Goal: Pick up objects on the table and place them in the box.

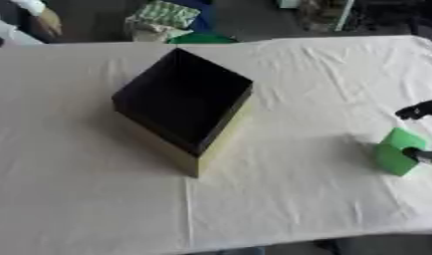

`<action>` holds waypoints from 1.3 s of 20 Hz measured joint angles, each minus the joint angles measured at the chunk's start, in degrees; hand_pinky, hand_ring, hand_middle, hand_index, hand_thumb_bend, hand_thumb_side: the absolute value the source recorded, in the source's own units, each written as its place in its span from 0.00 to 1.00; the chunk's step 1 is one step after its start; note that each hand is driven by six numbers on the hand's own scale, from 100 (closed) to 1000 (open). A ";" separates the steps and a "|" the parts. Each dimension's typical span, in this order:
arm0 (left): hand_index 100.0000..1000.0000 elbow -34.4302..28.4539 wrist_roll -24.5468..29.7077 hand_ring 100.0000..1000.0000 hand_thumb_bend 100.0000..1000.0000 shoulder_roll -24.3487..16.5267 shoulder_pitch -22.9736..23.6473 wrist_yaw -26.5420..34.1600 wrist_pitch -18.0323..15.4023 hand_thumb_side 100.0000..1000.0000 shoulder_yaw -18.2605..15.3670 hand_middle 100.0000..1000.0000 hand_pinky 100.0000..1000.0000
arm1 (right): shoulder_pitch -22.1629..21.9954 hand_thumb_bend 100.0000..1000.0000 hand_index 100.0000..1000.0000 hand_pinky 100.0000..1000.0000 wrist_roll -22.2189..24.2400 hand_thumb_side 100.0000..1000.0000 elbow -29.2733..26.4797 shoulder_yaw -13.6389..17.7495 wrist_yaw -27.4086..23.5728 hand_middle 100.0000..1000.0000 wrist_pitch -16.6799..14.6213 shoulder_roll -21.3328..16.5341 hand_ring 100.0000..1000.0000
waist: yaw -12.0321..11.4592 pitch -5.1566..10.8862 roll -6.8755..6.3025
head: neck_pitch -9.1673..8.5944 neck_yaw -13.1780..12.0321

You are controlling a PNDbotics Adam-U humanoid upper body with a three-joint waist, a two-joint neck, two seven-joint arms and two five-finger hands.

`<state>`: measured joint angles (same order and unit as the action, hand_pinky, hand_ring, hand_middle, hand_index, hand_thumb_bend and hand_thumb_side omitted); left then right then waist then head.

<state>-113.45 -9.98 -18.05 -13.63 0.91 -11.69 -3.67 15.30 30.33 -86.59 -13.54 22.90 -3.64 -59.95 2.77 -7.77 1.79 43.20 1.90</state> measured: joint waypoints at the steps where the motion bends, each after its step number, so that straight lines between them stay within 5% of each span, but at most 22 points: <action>1: 0.72 0.00 0.02 0.70 0.00 0.00 0.00 0.01 -0.01 0.87 0.00 0.60 0.62 | 0.00 0.19 1.00 0.98 -0.33 0.54 0.50 0.13 0.42 0.88 0.03 0.20 0.93 | 0.01 0.00 -0.02 | 0.00 0.03; 26: 0.72 0.00 0.69 0.68 0.00 0.50 0.09 0.39 0.36 0.87 -0.01 0.58 0.62 | 2.87 0.22 1.00 0.99 -2.12 0.73 9.46 0.37 5.79 0.89 -0.37 4.23 0.94 | 0.00 -0.19 -0.43 | -0.07 1.04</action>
<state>-113.45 -9.29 -17.55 -13.55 1.30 -11.33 -3.68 18.17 28.21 -77.14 -13.17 28.69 -4.01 -55.72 2.76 -7.96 1.36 43.14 2.95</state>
